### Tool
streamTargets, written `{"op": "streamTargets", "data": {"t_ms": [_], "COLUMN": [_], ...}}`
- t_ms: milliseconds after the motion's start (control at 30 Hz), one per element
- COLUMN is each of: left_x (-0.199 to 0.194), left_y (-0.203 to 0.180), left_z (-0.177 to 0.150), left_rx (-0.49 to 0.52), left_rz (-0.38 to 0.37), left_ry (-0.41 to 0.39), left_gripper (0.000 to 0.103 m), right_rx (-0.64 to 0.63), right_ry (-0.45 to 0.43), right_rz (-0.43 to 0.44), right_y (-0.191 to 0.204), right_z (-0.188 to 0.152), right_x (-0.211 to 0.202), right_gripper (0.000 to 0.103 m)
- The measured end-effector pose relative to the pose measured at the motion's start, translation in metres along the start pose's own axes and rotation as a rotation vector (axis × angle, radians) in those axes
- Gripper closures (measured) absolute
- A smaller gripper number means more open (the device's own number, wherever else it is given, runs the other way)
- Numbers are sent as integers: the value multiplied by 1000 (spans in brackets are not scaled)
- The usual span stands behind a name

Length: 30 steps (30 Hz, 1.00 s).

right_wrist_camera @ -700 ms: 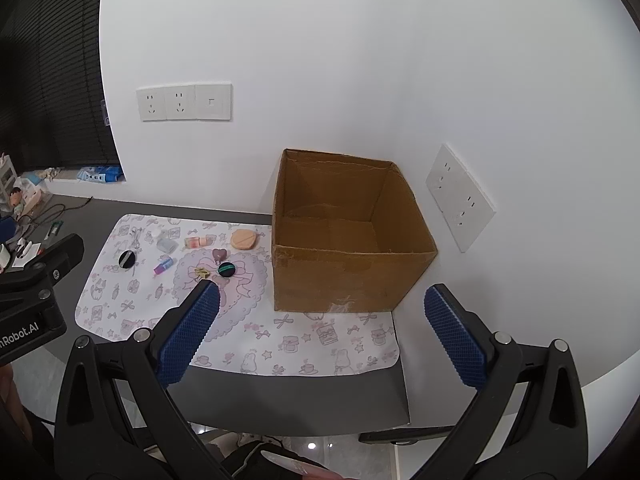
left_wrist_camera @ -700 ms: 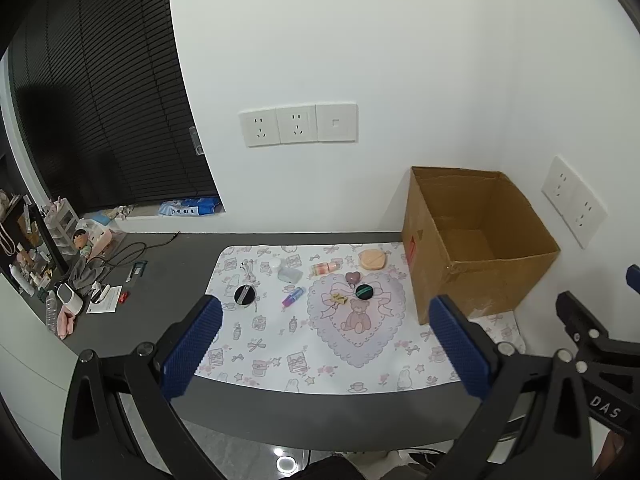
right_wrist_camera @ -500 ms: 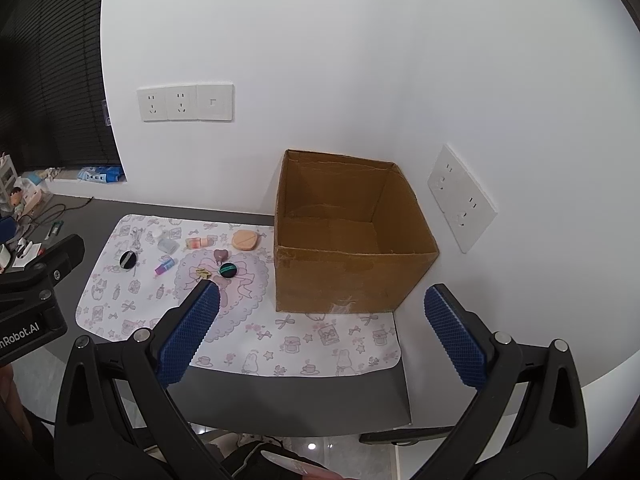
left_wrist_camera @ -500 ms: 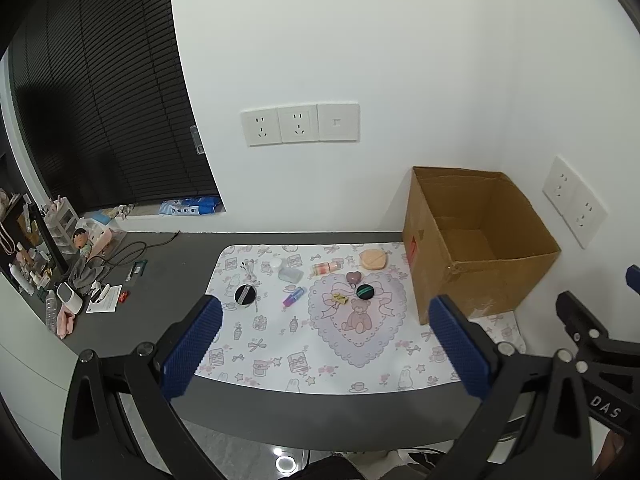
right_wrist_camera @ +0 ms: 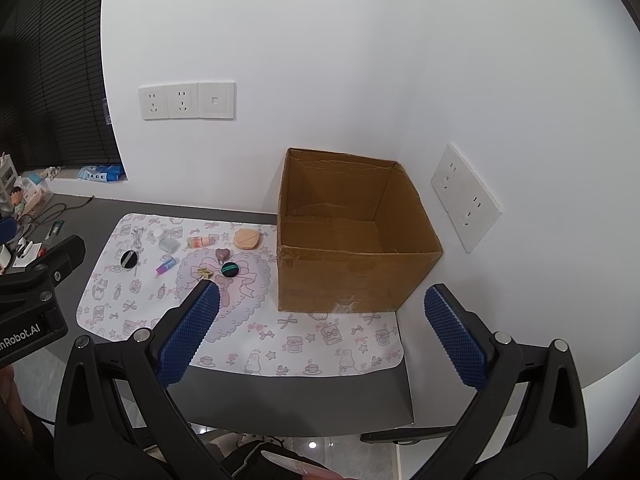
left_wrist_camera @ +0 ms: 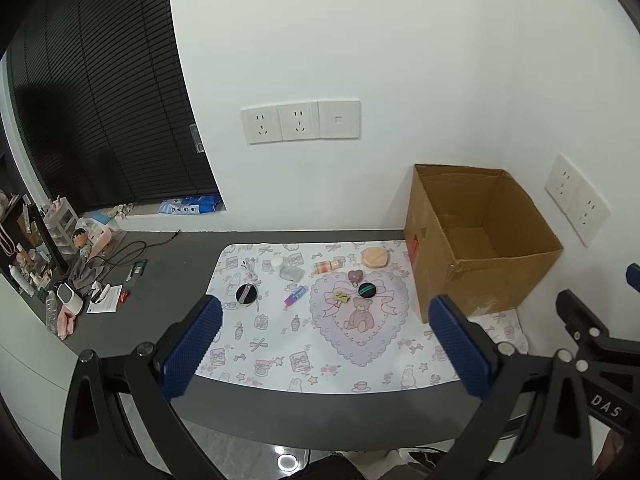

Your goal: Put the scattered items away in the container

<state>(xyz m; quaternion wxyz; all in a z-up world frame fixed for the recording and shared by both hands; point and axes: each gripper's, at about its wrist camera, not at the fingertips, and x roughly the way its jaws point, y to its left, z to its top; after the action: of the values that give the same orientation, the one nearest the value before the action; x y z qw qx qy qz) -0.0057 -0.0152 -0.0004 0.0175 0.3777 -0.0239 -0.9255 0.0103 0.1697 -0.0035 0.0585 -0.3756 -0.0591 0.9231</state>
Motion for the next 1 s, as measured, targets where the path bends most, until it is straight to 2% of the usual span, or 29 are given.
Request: {"op": "streamTargets", "data": {"t_ms": [1000], "left_x": [15], "left_y": [1], "left_z": [7], "left_rx": [-5], "left_rz": [16], "left_ry": [28], "left_gripper": [0], "right_rx": [-9], "right_ry": [12], "right_rz": [3], "right_y": [4], "right_z": [4], "right_x": [11], "right_gripper": [0]}}
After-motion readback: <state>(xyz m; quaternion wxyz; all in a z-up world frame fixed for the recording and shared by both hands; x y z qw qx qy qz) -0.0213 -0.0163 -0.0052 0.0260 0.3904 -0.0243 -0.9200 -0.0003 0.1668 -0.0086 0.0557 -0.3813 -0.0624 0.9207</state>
